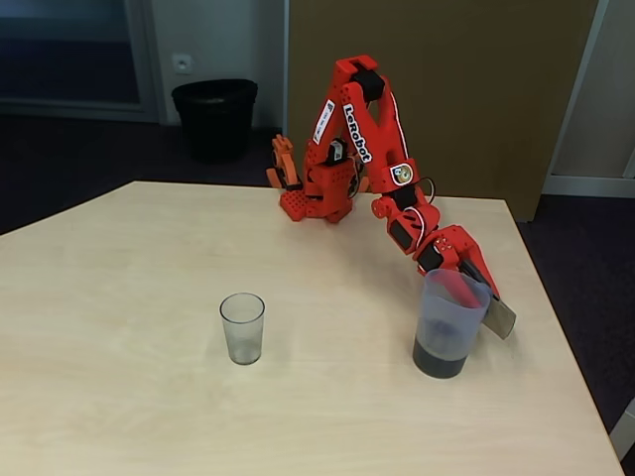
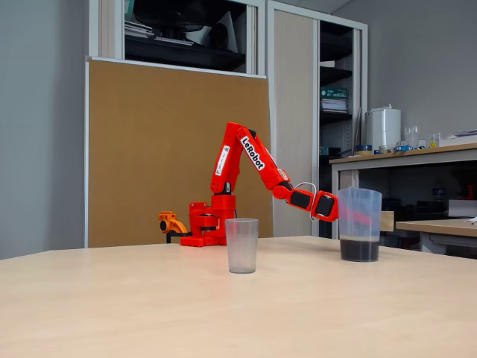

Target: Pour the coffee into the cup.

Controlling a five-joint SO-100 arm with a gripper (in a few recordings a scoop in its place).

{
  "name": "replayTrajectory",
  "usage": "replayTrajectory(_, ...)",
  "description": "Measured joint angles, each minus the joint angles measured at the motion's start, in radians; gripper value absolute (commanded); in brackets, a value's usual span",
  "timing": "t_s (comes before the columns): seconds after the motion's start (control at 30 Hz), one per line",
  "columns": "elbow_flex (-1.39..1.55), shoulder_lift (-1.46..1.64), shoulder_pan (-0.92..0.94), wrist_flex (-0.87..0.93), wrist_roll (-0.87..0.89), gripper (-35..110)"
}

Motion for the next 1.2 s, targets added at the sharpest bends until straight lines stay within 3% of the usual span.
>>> replayTrajectory(0.6,0.008,-0.002,0.015,-0.031,0.017,0)
replayTrajectory(1.2,0.328,0.244,0.118,0.048,-0.018,0)
